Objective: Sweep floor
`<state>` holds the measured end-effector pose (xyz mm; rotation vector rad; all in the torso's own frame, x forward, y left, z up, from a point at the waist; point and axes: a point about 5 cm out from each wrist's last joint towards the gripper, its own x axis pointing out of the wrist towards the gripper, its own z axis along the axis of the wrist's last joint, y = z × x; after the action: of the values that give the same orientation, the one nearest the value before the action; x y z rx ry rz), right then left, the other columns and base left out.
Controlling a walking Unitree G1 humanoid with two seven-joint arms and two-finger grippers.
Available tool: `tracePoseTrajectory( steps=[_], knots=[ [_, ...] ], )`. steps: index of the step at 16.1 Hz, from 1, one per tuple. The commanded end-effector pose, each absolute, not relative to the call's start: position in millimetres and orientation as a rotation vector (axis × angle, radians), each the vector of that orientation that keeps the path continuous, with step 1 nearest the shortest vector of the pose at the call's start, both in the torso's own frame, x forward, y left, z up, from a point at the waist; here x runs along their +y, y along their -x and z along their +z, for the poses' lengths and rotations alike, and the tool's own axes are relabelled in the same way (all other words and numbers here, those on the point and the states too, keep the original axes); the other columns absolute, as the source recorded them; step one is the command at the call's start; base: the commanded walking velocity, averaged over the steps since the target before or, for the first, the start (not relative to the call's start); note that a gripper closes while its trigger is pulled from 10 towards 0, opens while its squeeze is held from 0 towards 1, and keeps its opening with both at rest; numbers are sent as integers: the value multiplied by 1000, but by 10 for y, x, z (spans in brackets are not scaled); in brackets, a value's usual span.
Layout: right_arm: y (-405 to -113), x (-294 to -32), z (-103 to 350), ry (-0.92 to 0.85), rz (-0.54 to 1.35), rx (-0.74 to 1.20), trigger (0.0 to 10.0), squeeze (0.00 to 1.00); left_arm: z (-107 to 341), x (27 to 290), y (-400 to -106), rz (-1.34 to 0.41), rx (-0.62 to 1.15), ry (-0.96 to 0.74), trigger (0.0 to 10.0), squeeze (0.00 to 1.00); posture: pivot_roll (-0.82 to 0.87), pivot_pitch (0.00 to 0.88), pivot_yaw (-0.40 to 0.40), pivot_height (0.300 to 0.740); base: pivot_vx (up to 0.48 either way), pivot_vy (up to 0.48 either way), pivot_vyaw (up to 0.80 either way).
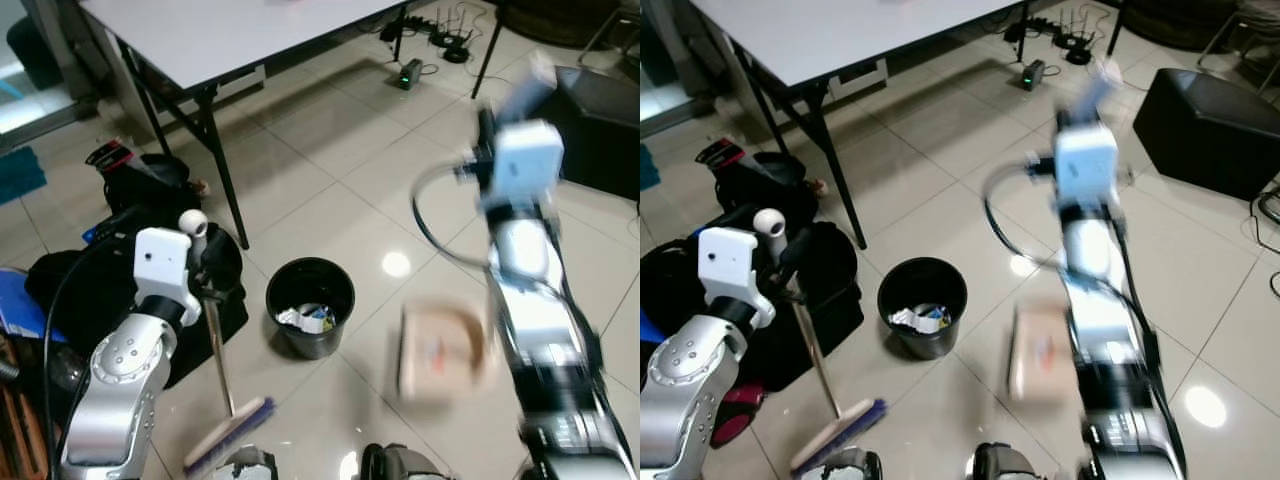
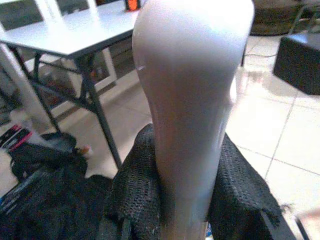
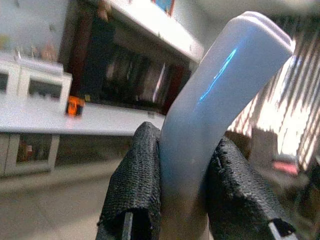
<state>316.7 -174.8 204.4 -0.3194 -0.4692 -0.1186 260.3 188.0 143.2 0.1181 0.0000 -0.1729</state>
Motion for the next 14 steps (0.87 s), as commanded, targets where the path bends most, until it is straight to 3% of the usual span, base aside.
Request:
tracePoseTrajectory(
  steps=[1, 5, 14],
  knots=[
    [-3101, -1780, 2263, 331, -139, -551, 10000, 0, 1444, 1871, -2611, -187, -10, -125, 10000, 0, -34, 42, 40, 740, 0, 0, 0],
    [-3009, -1926, 2114, 278, -196, -370, 10000, 0, 1448, 1814, -2650, -207, -26, -119, 10000, 0, -46, 31, 33, 740, 0, 0, 0],
    [-2912, -1809, 2008, 239, -121, -255, 10000, 0, 1412, 1797, -2610, -197, -29, -103, 10000, 0, -46, 36, 11, 740, -32, 0, 0]
  ],
)
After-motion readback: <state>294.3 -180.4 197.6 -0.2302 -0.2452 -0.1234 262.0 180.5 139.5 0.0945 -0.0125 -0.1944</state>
